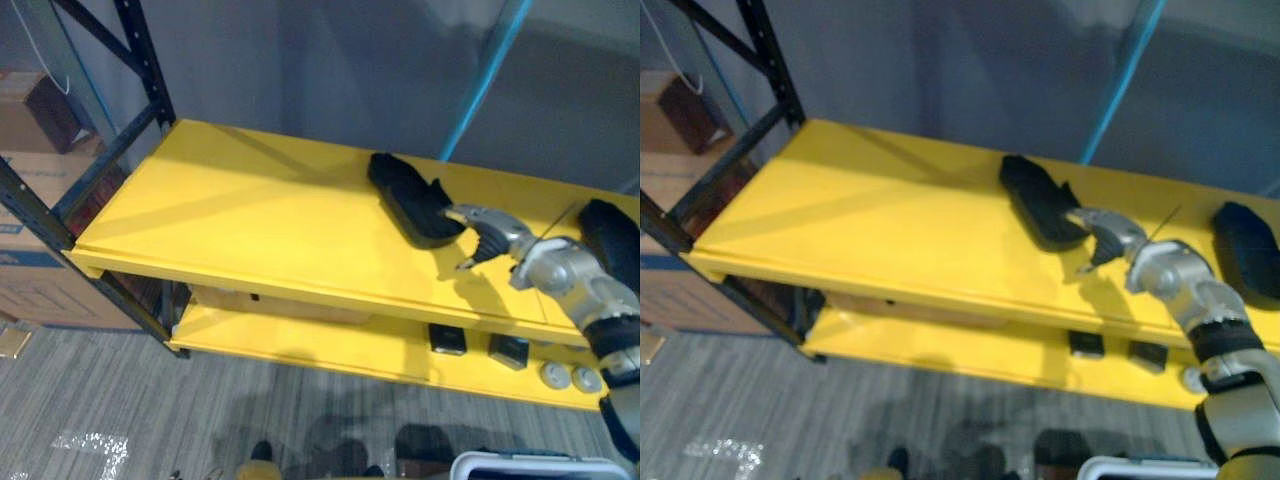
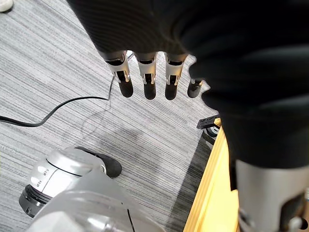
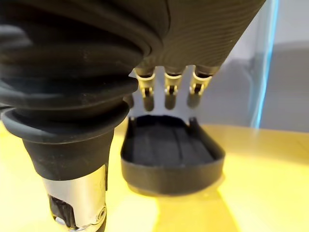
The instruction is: Walk over and take plastic housings, then place them on the shelf
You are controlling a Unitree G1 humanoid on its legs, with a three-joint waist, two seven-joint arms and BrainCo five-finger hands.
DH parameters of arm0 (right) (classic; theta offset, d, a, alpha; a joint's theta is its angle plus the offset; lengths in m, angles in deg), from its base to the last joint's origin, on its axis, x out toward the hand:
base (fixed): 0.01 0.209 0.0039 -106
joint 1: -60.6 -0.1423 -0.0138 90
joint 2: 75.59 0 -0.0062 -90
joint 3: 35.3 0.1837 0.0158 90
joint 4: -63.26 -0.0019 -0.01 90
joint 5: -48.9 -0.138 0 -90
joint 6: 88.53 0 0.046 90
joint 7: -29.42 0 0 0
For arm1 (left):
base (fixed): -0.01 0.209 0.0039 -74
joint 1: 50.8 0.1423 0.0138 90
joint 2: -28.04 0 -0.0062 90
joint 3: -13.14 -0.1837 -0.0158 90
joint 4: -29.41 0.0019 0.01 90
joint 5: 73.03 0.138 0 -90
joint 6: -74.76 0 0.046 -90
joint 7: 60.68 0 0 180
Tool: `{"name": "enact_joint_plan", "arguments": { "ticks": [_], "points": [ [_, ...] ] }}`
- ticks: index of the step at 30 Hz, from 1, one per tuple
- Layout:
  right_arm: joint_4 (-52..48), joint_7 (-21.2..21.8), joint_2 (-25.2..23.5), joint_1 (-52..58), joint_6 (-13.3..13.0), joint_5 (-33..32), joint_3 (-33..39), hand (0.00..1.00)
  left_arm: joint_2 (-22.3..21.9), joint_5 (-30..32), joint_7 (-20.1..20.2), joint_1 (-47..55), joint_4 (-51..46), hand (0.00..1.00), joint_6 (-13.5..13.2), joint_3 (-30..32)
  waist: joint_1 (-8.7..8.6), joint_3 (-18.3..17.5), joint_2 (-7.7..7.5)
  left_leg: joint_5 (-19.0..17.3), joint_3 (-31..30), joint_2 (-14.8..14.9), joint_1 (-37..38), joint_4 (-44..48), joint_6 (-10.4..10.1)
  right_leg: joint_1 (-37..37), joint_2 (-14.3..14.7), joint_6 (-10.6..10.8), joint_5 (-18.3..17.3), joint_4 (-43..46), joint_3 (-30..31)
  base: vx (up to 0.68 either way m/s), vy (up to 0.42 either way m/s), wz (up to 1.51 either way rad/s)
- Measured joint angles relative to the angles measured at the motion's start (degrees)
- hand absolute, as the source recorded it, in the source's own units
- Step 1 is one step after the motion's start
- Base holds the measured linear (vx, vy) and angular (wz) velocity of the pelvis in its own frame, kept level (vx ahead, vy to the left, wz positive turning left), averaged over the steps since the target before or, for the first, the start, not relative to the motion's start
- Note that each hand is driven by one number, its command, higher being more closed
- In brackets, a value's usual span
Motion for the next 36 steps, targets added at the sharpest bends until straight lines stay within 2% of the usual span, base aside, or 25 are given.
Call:
{"name": "enact_joint_plan", "arguments": {
  "ticks": [5,8,22,28,36],
  "points": [
    [2.52,-0.14,-0.01,0.00,0.35,0.98,-1.77,0.00,0.30,0.00,0.67,-0.06,0.12,0.00,-0.12,-1.19,0.51,0.03,0.03,0.00,-0.19,-0.06,-0.10,0.00,0.00,0.01,0.00,0.01,0.01,0.00,-0.04,0.00,0.000,0.00],
    [4.48,-0.36,-0.01,-0.03,0.95,2.22,-1.81,0.00,0.40,-0.04,1.10,-0.10,-0.14,0.00,-0.57,-2.24,1.45,0.20,0.16,0.00,-0.38,-0.09,-0.18,0.00,0.00,0.01,0.00,0.00,0.00,0.00,-0.17,0.00,0.000,0.01],
    [8.80,-0.45,-0.05,-3.66,1.18,2.76,-3.64,0.00,0.44,-0.13,1.44,-0.07,-0.21,0.00,-0.59,-3.97,1.91,2.67,1.48,0.44,-1.72,-0.24,-1.02,0.00,-0.01,-0.06,-0.06,-0.01,0.00,0.00,-1.45,-0.01,-0.001,0.04],
    [9.97,-0.76,-0.07,-5.71,-0.08,4.67,-5.56,0.00,0.49,-0.12,1.85,-0.08,-0.23,0.00,-1.10,-4.00,3.00,3.92,1.36,0.45,-2.18,-0.32,-1.08,0.01,0.00,0.05,-0.07,-0.07,-0.03,0.01,-1.73,0.00,0.000,0.01],
    [9.97,-1.73,-0.10,-6.34,-1.02,4.75,-5.87,0.00,0.49,-0.09,1.91,-0.08,-0.20,0.00,-1.38,-4.41,3.11,3.93,1.35,0.65,-2.89,-0.39,-1.30,-0.02,-0.02,0.10,-0.08,-0.09,-0.04,0.01,-1.94,0.00,0.000,0.03]
  ]
}}
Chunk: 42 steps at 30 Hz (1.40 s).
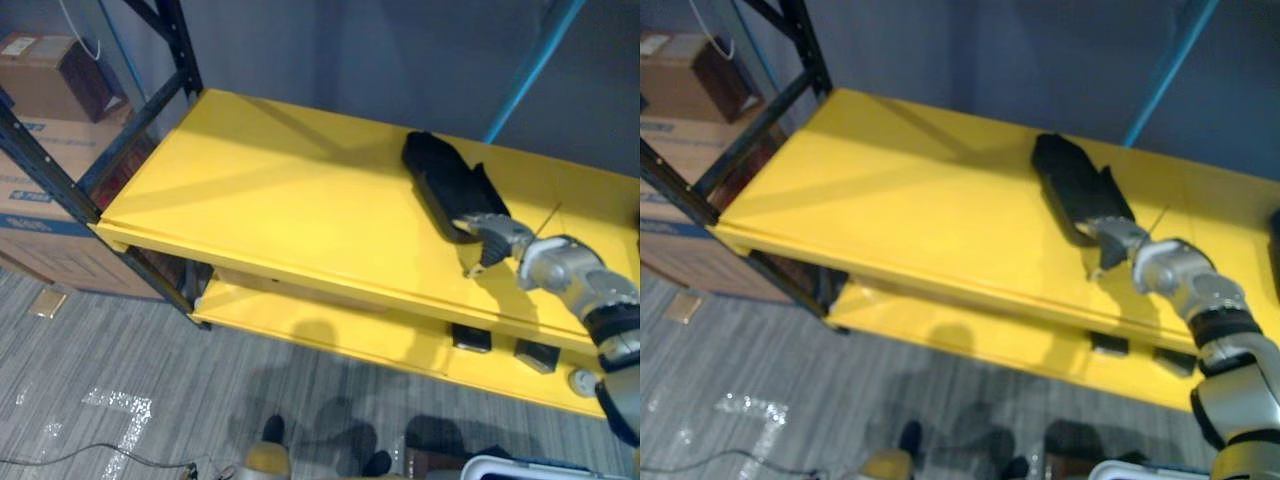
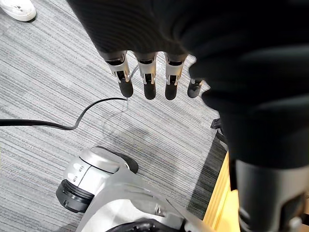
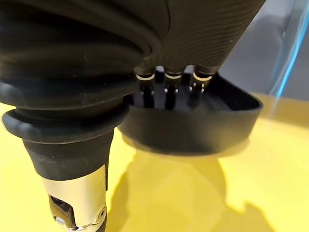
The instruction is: Walk over and take plastic housings, then place them on the shelf
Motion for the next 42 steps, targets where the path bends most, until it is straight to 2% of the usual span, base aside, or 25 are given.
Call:
{"name": "enact_joint_plan", "arguments": {
  "ticks": [5,6,25,26,35,42],
  "points": [
    [0.00,0.00,0.00,-0.02,0.03,0.02,0.00,0.00,0.01,-0.03,0.27,0.00,0.00,0.00,-0.27,-0.01,0.00,0.01,-0.01,0.07,0.02,0.01,0.03,-0.01,0.01,0.02,0.00,0.00,0.00,0.00,0.03,0.00,0.000,0.00],
    [0.00,0.00,0.00,-0.01,0.05,0.01,0.00,1.00,0.01,-0.02,0.41,0.00,0.00,0.00,-0.27,-0.02,0.00,0.01,-0.02,0.08,0.03,0.01,0.03,-0.01,0.01,0.02,0.00,0.00,0.01,0.00,0.05,0.00,0.000,0.00],
    [0.02,0.27,-0.01,-0.03,0.01,0.09,-0.57,1.00,0.58,-0.02,0.59,0.00,-0.06,0.00,-0.34,-0.09,-0.15,0.36,-0.69,0.08,0.64,0.07,0.23,-0.02,0.01,0.00,0.00,-0.04,0.09,0.00,0.31,0.00,0.000,0.00],
    [0.02,0.27,-0.01,-0.03,0.03,0.08,-0.56,0.00,0.85,-0.02,0.59,0.00,-0.08,0.00,-0.34,-0.09,-0.15,0.42,-0.80,0.08,0.79,0.08,0.30,-0.02,0.01,0.00,0.00,-0.05,0.10,0.00,0.34,0.00,0.000,-0.04],
    [-0.06,-0.08,-0.01,-0.04,0.19,-0.01,-0.38,0.00,1.71,-0.03,0.56,-0.01,-0.18,0.00,-0.34,-1.72,-0.17,0.48,-0.92,0.08,1.18,0.11,0.37,-0.03,0.01,-0.10,0.00,-0.14,0.20,0.00,0.57,0.00,0.000,-0.01],
    [-0.06,-0.07,-0.01,-0.03,1.93,-0.43,-0.32,0.00,1.73,-0.12,0.53,-0.01,-0.24,0.00,-0.34,-1.72,-0.27,0.48,-0.92,0.08,1.28,0.11,0.37,-0.03,0.01,-0.16,0.00,-0.15,0.20,0.00,0.67,0.00,0.000,0.00]
  ]
}}
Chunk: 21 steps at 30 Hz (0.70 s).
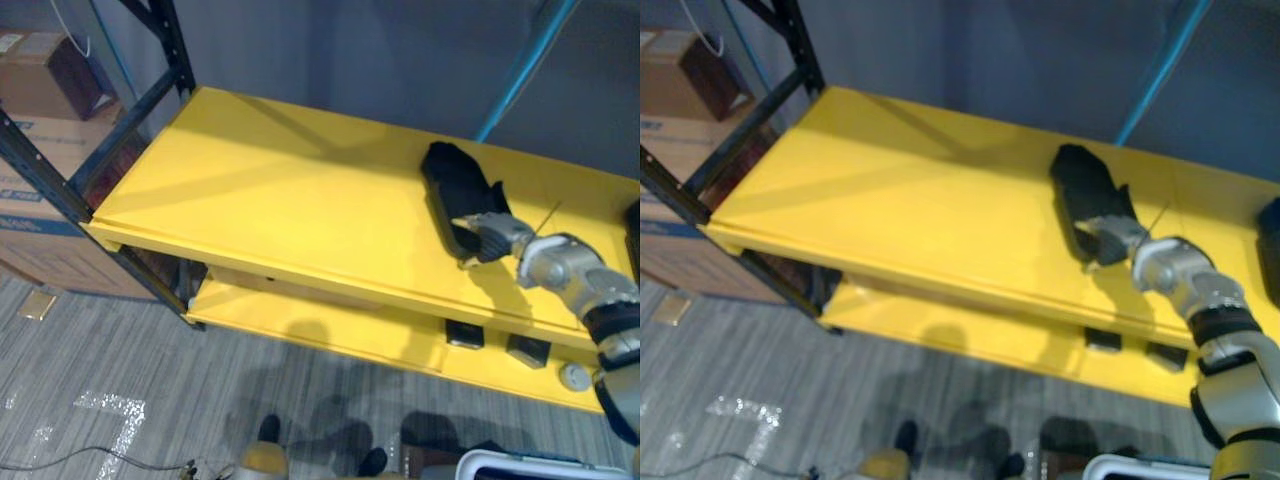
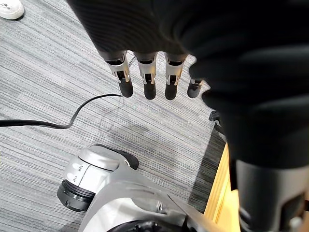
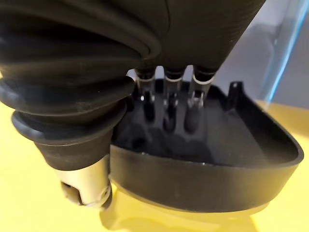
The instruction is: Walk over and take plastic housings, then place them on the shelf
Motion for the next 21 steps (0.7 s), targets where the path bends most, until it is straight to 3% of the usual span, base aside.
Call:
{"name": "enact_joint_plan", "arguments": {
  "ticks": [5,17,18,21],
  "points": [
    [-0.02,1.39,0.00,0.07,2.97,-4.23,1.20,0.00,0.00,-0.01,0.00,-0.07,-0.86,0.00,0.00,-0.02,0.00,0.00,0.00,0.00,0.11,0.00,0.05,0.00,0.00,-0.01,0.00,-0.01,0.00,0.00,0.12,0.00,0.000,0.00],
    [-0.18,4.28,0.02,0.70,3.19,-2.23,1.76,0.00,0.00,-0.05,-0.08,-0.08,-1.20,0.00,0.02,-0.02,-0.07,0.00,-0.01,0.00,0.23,0.03,0.10,0.00,0.00,-0.02,0.00,-0.02,0.03,0.00,0.40,0.00,0.000,0.00],
    [-0.56,5.22,0.07,0.70,3.16,-2.28,1.76,1.00,0.00,-0.05,-0.07,-0.07,-1.44,0.00,0.04,-0.02,-0.09,0.00,-0.01,0.00,0.22,0.03,0.10,0.00,0.00,-0.03,0.00,-0.02,0.03,0.00,0.41,0.00,0.000,0.00],
    [-1.99,6.52,0.12,0.79,3.13,-2.30,1.76,1.00,0.00,-0.05,0.01,-0.06,-2.28,0.00,0.06,-0.01,-0.11,0.00,-0.02,0.00,0.24,0.04,0.08,0.00,0.00,-0.06,0.00,-0.01,0.03,0.00,0.43,0.00,0.000,0.00]
  ]
}}
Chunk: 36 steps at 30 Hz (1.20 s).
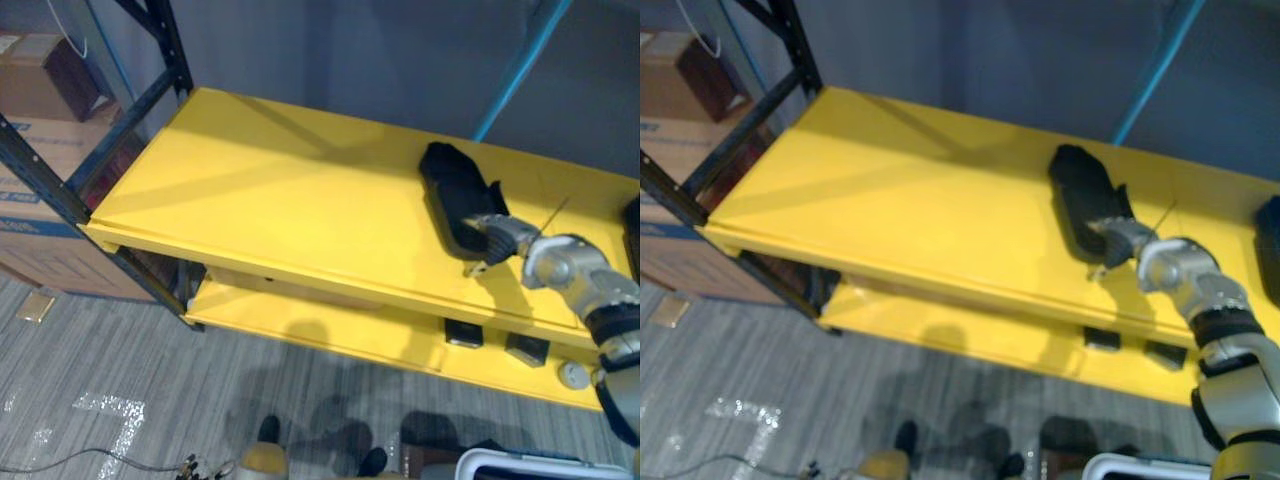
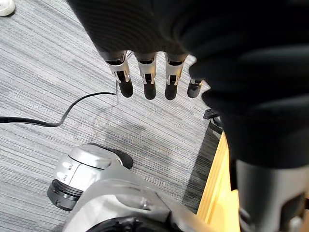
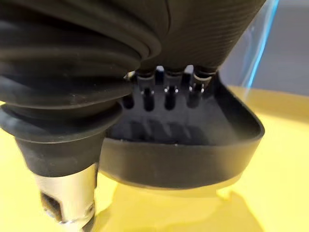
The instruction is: Walk over and take plastic housings, then place them on the shelf
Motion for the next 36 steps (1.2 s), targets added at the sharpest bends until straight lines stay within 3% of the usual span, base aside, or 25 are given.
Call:
{"name": "enact_joint_plan", "arguments": {
  "ticks": [17,26,36],
  "points": [
    [-1.89,0.24,0.78,0.59,-0.23,0.39,-1.36,1.00,-0.02,-1.98,0.16,0.02,-1.09,0.00,0.01,-0.10,0.17,0.13,-0.32,0.00,0.21,0.01,-0.23,0.02,0.00,-0.41,0.00,0.04,0.08,0.00,0.41,0.00,0.000,0.00],
    [-1.78,-3.73,0.78,0.59,0.11,1.52,-1.34,1.00,-0.01,-2.21,0.15,0.02,-1.10,0.00,-0.01,-0.27,0.14,0.13,-0.32,0.00,0.32,-0.01,-0.34,0.02,0.01,-0.71,0.00,-0.06,0.28,0.01,0.63,0.00,0.000,0.00],
    [-1.71,-5.19,0.77,0.59,1.33,2.71,-1.33,1.00,-0.02,-2.22,0.10,0.02,-1.08,0.00,-0.02,-0.54,0.14,0.13,-0.32,0.01,0.24,-0.05,-0.48,0.01,0.01,-0.78,0.00,-0.08,0.30,0.01,0.60,0.00,0.000,0.00]
  ]
}}
